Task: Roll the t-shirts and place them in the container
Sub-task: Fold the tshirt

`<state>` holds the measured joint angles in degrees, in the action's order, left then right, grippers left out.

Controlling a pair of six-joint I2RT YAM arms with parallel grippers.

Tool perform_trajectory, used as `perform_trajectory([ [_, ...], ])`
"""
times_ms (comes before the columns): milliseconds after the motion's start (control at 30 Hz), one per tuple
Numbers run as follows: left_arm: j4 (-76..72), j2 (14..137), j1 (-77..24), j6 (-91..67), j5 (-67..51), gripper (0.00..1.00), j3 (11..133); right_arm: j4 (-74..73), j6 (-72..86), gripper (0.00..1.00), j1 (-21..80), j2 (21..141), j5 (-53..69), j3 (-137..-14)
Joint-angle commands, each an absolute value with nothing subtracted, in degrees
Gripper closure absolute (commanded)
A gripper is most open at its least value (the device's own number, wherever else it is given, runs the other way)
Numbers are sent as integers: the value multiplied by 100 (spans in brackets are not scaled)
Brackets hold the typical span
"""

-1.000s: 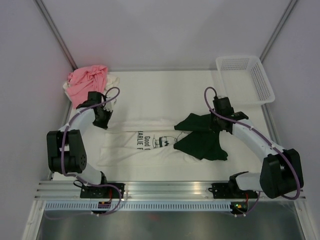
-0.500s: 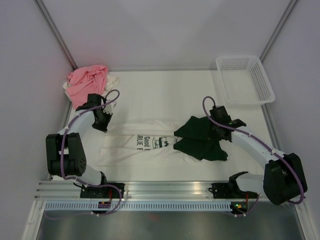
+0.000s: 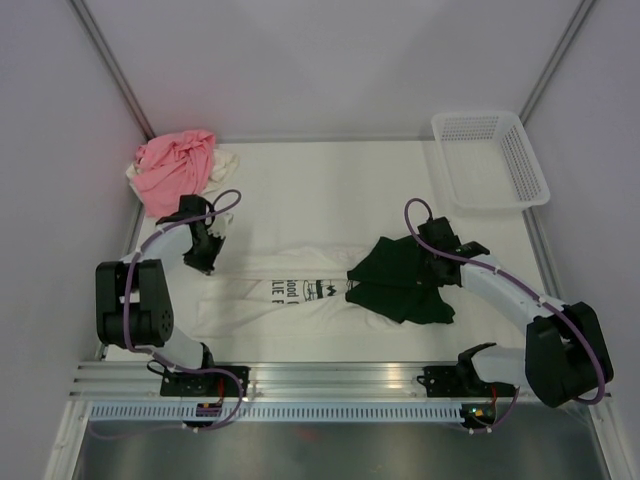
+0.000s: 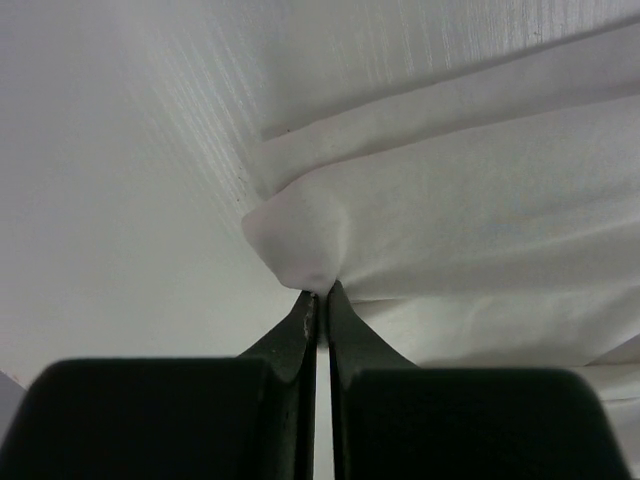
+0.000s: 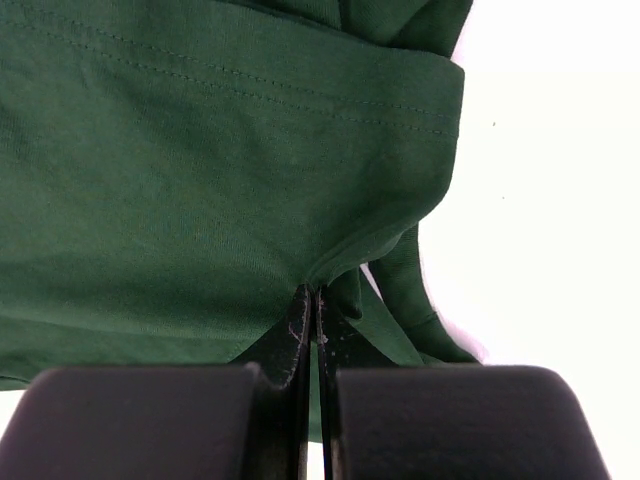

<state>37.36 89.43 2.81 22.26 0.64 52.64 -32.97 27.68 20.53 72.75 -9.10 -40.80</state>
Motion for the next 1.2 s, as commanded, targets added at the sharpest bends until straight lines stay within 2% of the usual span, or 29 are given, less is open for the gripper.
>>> perform_trajectory([
  [0, 3656, 8518, 316, 2514, 360, 98, 5353, -3375, 2760, 100, 2065, 7260, -1257, -4148],
  [200, 3832, 8192, 316, 2601, 387, 98, 5476, -3463, 2848, 100, 2074, 7128, -1099, -4184],
  [567, 3814, 8692, 308, 2496, 369, 98, 5326, -3199, 3076, 100, 2065, 7137, -949, -3815],
  [633, 3806, 8710, 316, 2505, 378, 98, 5344, -3217, 3076, 93, 2065, 7163, -1002, -3797],
  [700, 3806, 8754, 316, 2514, 395, 91, 5344, -3243, 3085, 70, 2066, 7268, -993, -3814],
  [767, 3858, 8763, 316, 2531, 396, 79, 5344, -3287, 3129, 51, 2074, 7251, -1028, -3867],
  [833, 3937, 8728, 325, 2575, 395, 67, 5344, -3366, 3164, 44, 2066, 7076, -1186, -3937],
  [867, 3981, 8710, 316, 2584, 404, 47, 5352, -3410, 3181, 39, 2065, 6997, -1265, -4042],
  [933, 4148, 8587, 316, 2628, 518, 33, 5414, -3550, 3164, 36, 2066, 6733, -1527, -4287],
  [1000, 4358, 8438, 316, 2715, 571, 27, 5545, -3621, 3103, 35, 2074, 6558, -1722, -4490],
  [1133, 4623, 7982, 325, 2804, 703, 26, 5914, -3368, 2936, 40, 2065, 6530, -1811, -4895],
  [1167, 4614, 7937, 316, 2804, 703, 30, 5985, -3244, 2901, 47, 2065, 6565, -1628, -4913],
])
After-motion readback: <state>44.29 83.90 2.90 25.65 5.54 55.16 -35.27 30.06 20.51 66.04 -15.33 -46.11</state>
